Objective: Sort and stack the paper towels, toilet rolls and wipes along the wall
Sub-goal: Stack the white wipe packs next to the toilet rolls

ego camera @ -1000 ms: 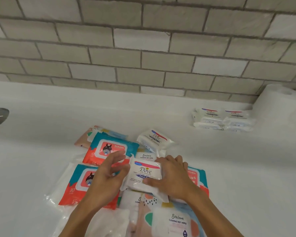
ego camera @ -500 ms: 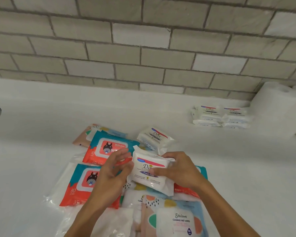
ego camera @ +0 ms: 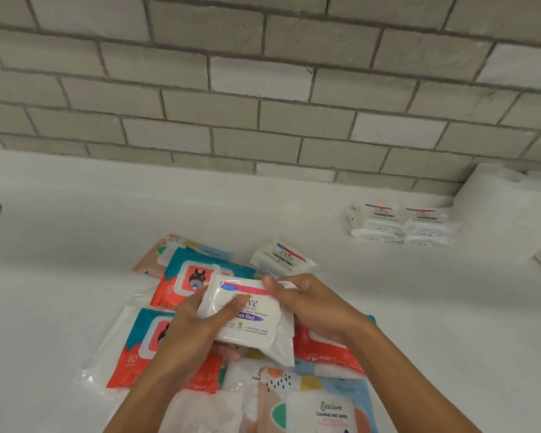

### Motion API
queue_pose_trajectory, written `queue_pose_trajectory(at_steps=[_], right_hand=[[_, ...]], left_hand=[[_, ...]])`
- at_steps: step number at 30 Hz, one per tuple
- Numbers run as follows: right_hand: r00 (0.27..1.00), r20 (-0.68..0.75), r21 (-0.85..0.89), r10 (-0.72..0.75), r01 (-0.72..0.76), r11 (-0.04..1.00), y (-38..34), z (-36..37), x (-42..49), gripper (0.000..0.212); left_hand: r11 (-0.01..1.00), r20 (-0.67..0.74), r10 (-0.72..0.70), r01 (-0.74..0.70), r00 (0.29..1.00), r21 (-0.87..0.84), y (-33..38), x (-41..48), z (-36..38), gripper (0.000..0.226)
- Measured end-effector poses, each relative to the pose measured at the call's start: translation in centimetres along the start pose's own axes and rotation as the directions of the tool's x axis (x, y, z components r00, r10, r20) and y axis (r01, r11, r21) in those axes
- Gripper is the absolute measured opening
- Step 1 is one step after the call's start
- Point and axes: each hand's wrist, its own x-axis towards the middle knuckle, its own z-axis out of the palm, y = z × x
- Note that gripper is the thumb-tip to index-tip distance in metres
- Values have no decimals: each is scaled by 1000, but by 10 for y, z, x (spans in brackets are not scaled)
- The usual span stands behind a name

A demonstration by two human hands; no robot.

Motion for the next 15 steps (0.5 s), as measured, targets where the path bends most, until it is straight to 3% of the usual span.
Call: queue_pose_trajectory(at_steps=[2, 4, 8, 11, 12, 15], right_hand=[[998, -56, -22, 38, -39, 999, -6, -7, 8, 50], [969, -238, 6, 72, -73, 997, -13, -17, 21, 57], [803, -592, -126, 71, -179, 976, -1, -45, 61, 49], [791, -565, -154, 235, -381, 912, 8, -53, 84, 85], [793, -542, -183, 279, -435, 881, 8, -52, 88, 88], [797, -532, -295, 286, -491, 820, 11, -46, 95, 68]], left_hand=[[999, -16, 10, -11, 1000, -36, -1, 1, -2, 59], [998, -46, 10, -13, 999, -62, -1, 2, -3, 51], [996, -135, 39, -50, 990, -78, 1, 8, -8, 31], [995, -181, 62, -76, 982, -71, 1, 16, -11, 42], [994, -185, 62, -77, 981, -72, 0, 19, -12, 46], [995, -195, 66, -80, 979, -65, -1, 23, -13, 54]])
